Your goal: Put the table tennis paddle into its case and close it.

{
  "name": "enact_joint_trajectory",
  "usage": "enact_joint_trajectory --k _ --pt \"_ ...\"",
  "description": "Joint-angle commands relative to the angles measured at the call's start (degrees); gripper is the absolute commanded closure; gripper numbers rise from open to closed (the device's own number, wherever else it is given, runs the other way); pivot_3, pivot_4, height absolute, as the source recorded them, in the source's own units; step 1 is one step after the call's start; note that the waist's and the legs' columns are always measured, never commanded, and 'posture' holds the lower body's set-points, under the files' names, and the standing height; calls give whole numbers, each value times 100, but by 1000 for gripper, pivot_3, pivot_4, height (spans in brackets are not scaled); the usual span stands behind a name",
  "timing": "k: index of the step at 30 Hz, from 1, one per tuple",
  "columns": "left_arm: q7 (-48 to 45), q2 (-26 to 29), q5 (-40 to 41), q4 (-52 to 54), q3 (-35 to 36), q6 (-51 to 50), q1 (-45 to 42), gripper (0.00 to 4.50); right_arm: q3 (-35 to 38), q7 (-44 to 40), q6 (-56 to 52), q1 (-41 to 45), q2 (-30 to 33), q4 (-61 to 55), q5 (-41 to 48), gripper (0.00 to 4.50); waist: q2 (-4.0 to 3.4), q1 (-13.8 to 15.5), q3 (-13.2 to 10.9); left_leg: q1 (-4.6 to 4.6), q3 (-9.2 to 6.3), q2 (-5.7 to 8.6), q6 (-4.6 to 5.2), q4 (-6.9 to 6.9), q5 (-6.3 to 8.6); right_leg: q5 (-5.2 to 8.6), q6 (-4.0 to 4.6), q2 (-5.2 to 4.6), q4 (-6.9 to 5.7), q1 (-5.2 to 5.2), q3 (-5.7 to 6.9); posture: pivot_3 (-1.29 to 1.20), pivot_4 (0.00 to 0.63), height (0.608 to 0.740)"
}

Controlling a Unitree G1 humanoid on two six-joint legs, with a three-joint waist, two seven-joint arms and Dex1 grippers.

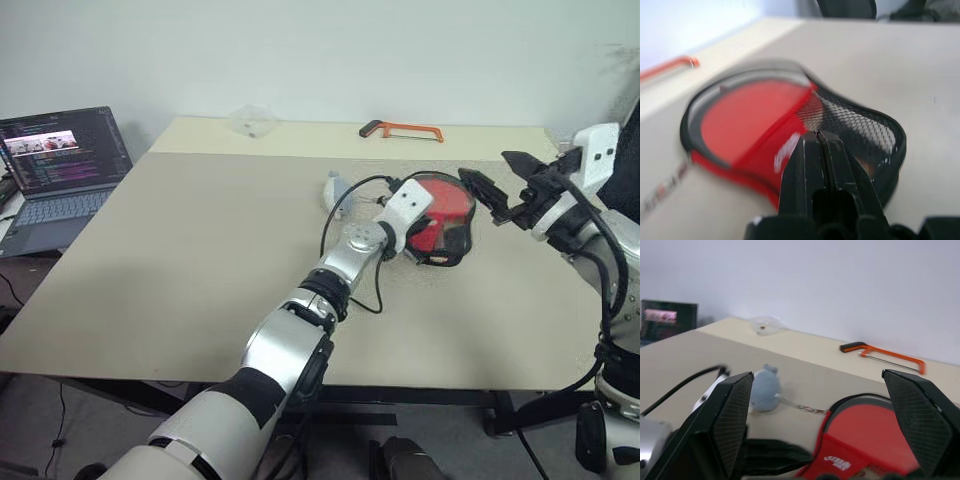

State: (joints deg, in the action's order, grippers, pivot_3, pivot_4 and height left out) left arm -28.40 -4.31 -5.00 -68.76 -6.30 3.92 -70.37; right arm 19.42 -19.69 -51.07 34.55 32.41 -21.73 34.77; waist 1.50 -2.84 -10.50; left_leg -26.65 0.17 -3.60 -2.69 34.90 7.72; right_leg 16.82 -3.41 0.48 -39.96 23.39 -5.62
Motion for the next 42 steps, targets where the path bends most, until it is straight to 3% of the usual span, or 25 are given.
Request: enact_joint_trajectory --k 1,4,7,13,18,26,35,42 --pt "-772 730 313 792 265 -199 70 4463 328 773 -367 305 -240 662 -82 0 0 -47 0 2 0 0 0 0 0 0 0 0 -1 0 -1 0 150 740" --pt "-1725 1449 663 1747 398 -604 443 4463 711 1412 -485 630 -739 1745 -33 0 -1 -88 0 14 1 -3 -4 -3 -3 -3 4 1 -2 -7 -3 0 150 740" --pt "-2296 2054 1049 2889 533 -1391 921 3889 988 1613 -568 887 -1061 2580 131 0 -3 -72 0 18 4 -6 -10 -12 -7 -17 29 1 -1 -12 -1 0 150 740" --pt "-3140 3115 1915 5087 807 -2900 2086 1798 1512 1850 -493 1211 -1236 3806 331 0 -6 -28 -2 12 6 -7 -10 -16 -7 -17 31 -4 3 -12 8 0 150 740" --pt "-3136 3822 2213 5990 1026 -3534 2859 28 1661 1885 -616 1110 -1355 4075 537 0 -6 -43 -2 13 4 -7 -10 -12 -7 -17 31 -4 0 -13 7 0 150 740" --pt "-3180 4354 2478 7063 1073 -3717 3768 28 1572 1874 -565 767 -1614 4296 585 0 -6 -58 -2 18 6 -10 -9 -6 -8 -17 30 -3 1 -18 3 0 150 740" --pt "-3069 4587 2702 7374 1093 -3957 3958 28 1555 1769 -314 660 -1669 4640 525 0 -5 -64 -1 27 7 -11 -9 -5 -8 -3 6 -2 1 -22 0 0 150 740" --pt "-2896 4535 2712 7375 1065 -4026 3987 28 1491 1738 -653 839 -2094 4245 933 0 -3 -139 0 30 8 -14 -8 -5 -8 -4 4 1 0 -22 -4 0 150 740"
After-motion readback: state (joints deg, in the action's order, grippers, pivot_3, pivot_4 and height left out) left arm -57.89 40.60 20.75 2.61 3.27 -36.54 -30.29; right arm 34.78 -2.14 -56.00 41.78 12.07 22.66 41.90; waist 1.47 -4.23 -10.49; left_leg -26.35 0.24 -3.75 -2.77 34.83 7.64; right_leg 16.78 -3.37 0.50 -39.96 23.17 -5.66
